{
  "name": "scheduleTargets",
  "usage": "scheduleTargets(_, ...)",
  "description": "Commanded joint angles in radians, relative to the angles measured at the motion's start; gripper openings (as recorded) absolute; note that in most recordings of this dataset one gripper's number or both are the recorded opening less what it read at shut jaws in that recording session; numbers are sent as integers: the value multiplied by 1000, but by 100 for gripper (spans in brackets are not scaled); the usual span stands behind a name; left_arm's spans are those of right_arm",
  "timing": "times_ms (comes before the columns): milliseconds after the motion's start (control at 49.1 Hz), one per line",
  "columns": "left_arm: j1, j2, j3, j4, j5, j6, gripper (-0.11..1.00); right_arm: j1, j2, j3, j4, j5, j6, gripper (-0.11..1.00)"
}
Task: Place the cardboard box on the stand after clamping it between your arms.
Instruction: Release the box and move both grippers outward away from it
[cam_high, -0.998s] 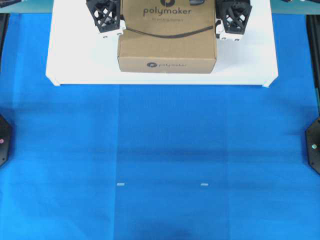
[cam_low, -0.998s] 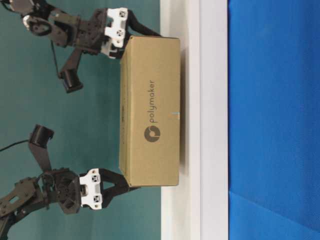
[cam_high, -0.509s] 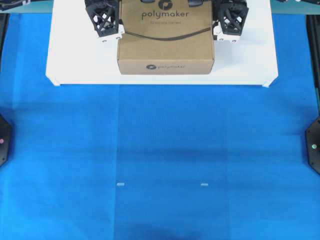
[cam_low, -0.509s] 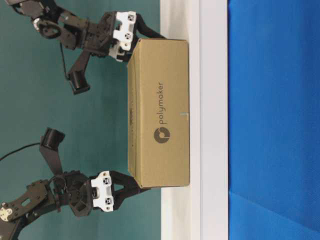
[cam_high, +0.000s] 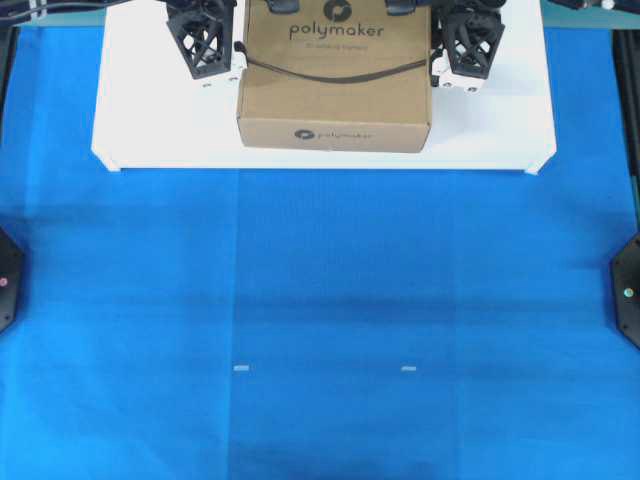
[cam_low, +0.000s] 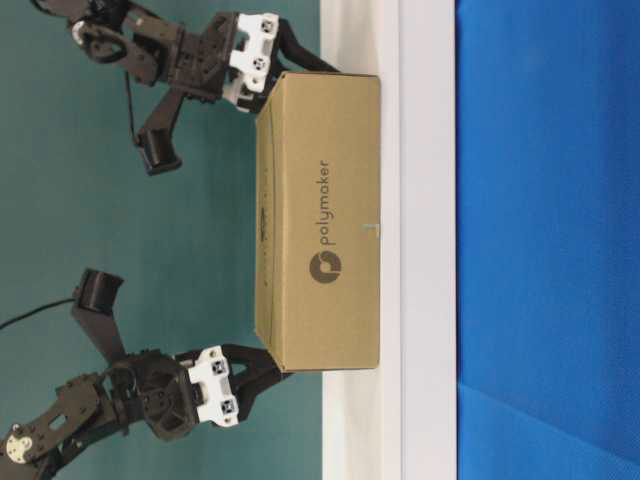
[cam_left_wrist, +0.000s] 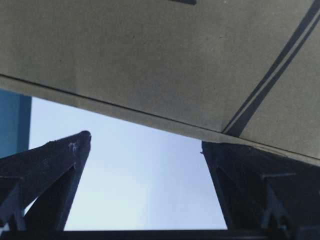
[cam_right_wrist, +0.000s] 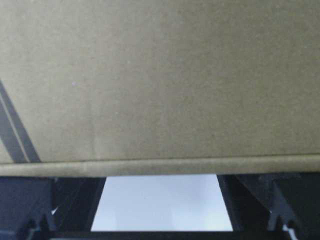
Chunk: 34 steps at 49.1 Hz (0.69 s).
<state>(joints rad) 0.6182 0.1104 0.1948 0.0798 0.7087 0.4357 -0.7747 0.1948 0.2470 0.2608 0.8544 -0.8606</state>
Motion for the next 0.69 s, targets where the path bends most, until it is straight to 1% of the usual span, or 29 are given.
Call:
scheduleTargets(0, -12, -31, -2, -17, -41, -5, 87, 17, -46, -2, 32, -25, 3, 100)
scheduleTargets(81, 0, -51, 17, -17, -41, -5, 87, 9, -60, 9, 29, -25, -3, 100)
scheduleTargets(285, 37, -97, 55, -17, -41, -5, 87, -52, -106, 41, 20, -31, -6, 100)
scheduleTargets(387, 49, -112, 69, -17, -41, -3, 87, -71, -124, 57, 11, -29, -8, 100)
scheduleTargets(550, 58, -150, 97, -17, -26, -3, 87, -81, -172, 92, 6, -18, 0, 100)
scheduleTargets(672, 64, -215, 137, -17, -25, -5, 87, -81, -250, 143, 8, -21, 3, 100)
